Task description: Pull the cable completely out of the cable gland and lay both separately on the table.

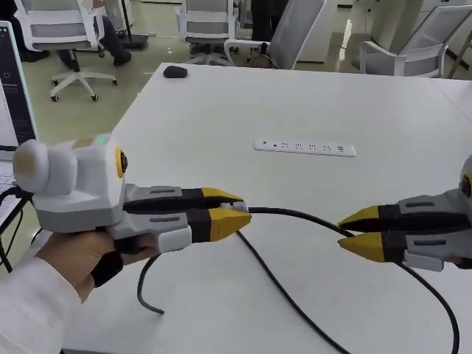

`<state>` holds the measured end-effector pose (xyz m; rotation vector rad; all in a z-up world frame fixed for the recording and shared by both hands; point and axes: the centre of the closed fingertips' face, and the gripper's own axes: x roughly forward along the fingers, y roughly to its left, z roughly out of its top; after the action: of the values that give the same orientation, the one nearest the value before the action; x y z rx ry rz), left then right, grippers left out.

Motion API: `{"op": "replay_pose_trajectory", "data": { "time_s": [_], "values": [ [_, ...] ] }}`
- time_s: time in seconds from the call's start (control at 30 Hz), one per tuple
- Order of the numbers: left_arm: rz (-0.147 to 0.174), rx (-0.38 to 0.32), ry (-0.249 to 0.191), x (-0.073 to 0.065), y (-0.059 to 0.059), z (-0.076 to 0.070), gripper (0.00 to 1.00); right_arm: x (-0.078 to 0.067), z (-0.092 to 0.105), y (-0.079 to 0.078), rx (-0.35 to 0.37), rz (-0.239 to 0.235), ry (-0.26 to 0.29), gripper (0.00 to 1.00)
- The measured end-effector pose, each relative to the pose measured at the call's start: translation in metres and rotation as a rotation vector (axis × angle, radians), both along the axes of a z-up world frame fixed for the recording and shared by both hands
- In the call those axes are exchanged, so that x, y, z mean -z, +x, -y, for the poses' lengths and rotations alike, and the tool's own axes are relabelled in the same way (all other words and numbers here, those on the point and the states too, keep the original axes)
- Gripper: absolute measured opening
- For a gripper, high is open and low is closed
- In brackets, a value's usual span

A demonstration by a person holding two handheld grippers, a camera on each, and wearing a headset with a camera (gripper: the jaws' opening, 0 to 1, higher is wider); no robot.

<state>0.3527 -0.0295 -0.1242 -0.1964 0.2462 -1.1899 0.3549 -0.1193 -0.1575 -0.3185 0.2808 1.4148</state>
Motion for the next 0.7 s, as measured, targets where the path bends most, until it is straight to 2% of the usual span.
{"op": "replay_pose_trajectory", "data": {
  "time_s": [0.13, 0.27, 0.5, 0.7],
  "values": [
    [-0.004, 0.011, 0.013, 0.003, 0.001, 0.006, 0.16, -0.017, -0.02, -0.005, -0.06, 0.045, 0.008, 0.16],
    [-0.007, 0.023, 0.016, 0.004, 0.0, 0.011, 0.16, -0.028, -0.041, -0.01, -0.112, 0.08, 0.018, 0.18],
    [-0.002, 0.042, 0.034, 0.006, -0.002, 0.016, 0.16, -0.027, -0.062, -0.011, -0.155, 0.083, 0.023, 0.16],
    [-0.001, 0.049, 0.036, 0.007, -0.003, 0.017, 0.16, -0.024, -0.066, -0.014, -0.176, 0.071, 0.026, 0.08]
  ]
}}
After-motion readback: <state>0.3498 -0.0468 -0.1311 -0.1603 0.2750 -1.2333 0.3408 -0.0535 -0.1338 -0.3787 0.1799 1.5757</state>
